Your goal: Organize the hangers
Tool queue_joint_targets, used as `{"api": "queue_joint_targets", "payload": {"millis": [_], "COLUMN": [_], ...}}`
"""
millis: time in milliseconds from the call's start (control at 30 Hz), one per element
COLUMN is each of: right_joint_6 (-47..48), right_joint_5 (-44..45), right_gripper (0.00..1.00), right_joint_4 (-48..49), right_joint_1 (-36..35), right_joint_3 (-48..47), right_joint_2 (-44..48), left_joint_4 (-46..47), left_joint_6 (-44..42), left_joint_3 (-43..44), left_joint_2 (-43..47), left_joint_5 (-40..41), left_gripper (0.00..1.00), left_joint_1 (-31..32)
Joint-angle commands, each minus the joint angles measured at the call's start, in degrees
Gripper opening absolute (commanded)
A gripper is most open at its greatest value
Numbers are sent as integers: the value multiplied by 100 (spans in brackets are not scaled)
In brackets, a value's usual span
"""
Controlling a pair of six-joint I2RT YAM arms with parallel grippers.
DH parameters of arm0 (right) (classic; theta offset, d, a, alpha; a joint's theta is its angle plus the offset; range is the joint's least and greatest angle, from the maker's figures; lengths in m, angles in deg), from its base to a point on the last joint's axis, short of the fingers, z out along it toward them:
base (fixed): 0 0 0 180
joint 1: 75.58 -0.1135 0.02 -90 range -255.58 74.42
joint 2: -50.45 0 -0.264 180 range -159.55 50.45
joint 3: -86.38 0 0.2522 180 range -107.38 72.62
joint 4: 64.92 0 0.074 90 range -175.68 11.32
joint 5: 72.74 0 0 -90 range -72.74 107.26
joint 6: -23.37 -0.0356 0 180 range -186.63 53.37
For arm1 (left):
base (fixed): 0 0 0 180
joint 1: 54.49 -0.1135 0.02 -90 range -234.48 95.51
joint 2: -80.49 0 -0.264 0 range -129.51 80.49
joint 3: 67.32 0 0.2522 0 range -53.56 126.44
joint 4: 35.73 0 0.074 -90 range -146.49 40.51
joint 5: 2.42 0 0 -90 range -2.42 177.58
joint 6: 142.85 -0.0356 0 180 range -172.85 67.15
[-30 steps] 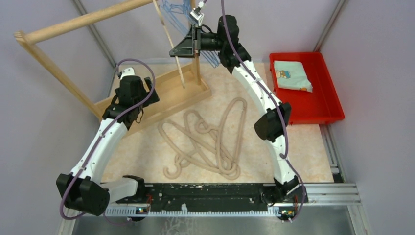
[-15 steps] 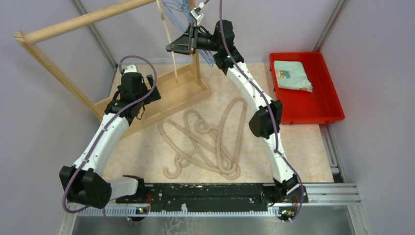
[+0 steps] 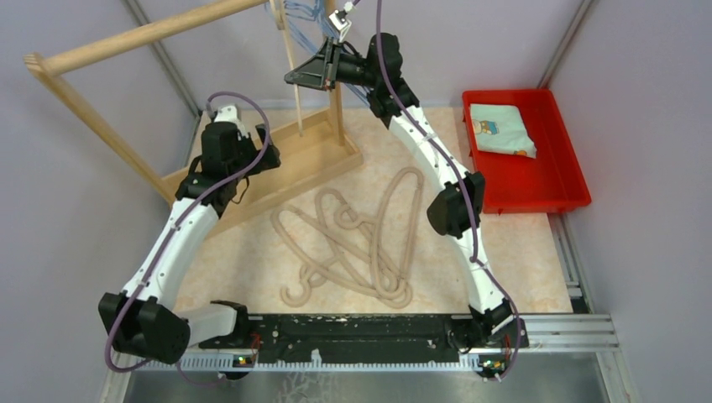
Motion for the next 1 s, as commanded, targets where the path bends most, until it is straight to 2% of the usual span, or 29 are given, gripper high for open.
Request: {"api": "queue_joint_targets", "payload": {"millis": [0,200,467,733,967], "right_joint_6": [312,673,1064,1115,929], "right_joint_5": [236,369,628,663,548], "right_gripper": [0,0,0,0,0], "right_joint_4": [-1,-346,-616,-648,-640], "right_joint_1": [-54,-151,-332,-384,-469], "right_joint_3": [-167,-103,-21,-21,-13], "right_joint_2": [352,363,347,333,477], "left_joint_4": [928,1496,1866,1698,1717], "left_joint_6": [-230,66,235,69,-173], "left_joint_3": [300,533,519,346,-200], "left_joint_2": [439,611,544,480,355], "left_joint_5": [-618,-1379,-1487,-1005,163], "left_gripper": [100,100,100,100,100], "left_joint_1": [23,117,565,1076,1183]}}
